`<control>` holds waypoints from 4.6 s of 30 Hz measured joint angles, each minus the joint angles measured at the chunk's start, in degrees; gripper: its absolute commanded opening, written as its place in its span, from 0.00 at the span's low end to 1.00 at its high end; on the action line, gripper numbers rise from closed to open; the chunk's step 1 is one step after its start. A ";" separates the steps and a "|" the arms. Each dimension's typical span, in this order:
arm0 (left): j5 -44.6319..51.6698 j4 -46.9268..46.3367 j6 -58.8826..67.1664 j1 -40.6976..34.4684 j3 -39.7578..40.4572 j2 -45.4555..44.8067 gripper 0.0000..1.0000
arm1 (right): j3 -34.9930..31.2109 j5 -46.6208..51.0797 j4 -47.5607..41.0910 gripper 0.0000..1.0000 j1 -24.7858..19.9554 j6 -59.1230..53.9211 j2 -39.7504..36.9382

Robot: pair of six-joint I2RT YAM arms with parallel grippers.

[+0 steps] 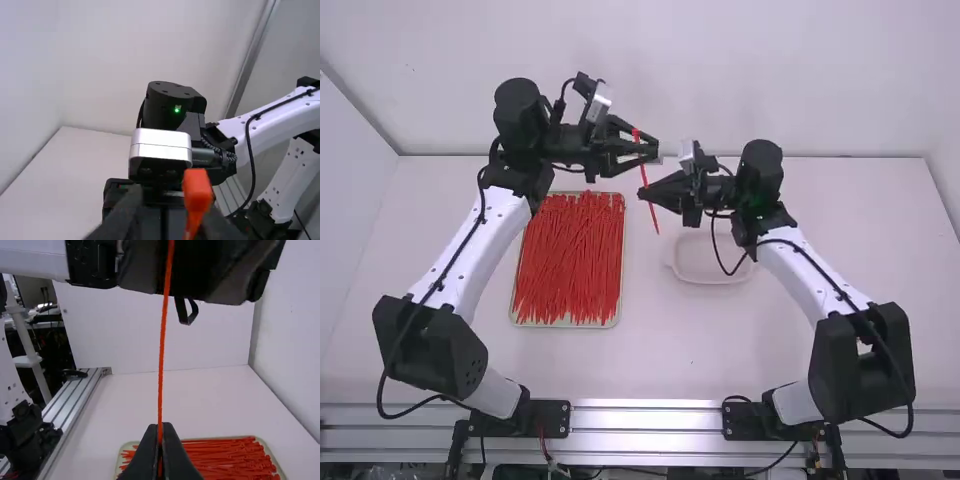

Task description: Fasten the cable tie

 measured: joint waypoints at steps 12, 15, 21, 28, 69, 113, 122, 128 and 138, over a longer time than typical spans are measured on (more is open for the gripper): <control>0.46 14.38 -6.25 2.05 0.00 0.00 0.72 | 0.00 0.37 13.14 0.00 -0.46 7.02 0.00; 0.46 18.93 -9.68 2.03 0.00 0.00 0.63 | 0.00 1.84 14.91 0.00 -0.33 9.16 0.00; 0.44 25.27 -15.89 2.03 0.00 0.00 0.53 | 0.00 4.04 16.20 0.00 0.13 11.17 0.00; -1.95 26.21 -20.31 2.03 0.00 0.00 0.32 | 0.00 6.58 16.20 0.00 1.55 11.69 0.00; -4.76 22.93 -24.33 1.36 0.00 0.00 0.02 | 0.00 7.23 16.15 1.00 1.70 12.09 0.00; -11.43 6.64 -38.88 7.30 0.92 4.87 0.02 | -0.02 -9.57 11.54 1.00 -3.72 -43.58 0.04; -13.09 5.86 -39.36 7.30 1.25 8.33 0.02 | -3.02 -11.41 11.56 1.00 -3.82 -62.16 0.04; -13.09 5.44 -41.20 7.56 1.27 11.45 0.02 | -7.63 -11.69 11.82 1.00 -3.82 -75.17 0.04; -10.51 -0.48 -43.47 8.15 1.29 12.44 0.02 | -11.26 -11.91 11.43 1.00 -3.82 -86.42 0.04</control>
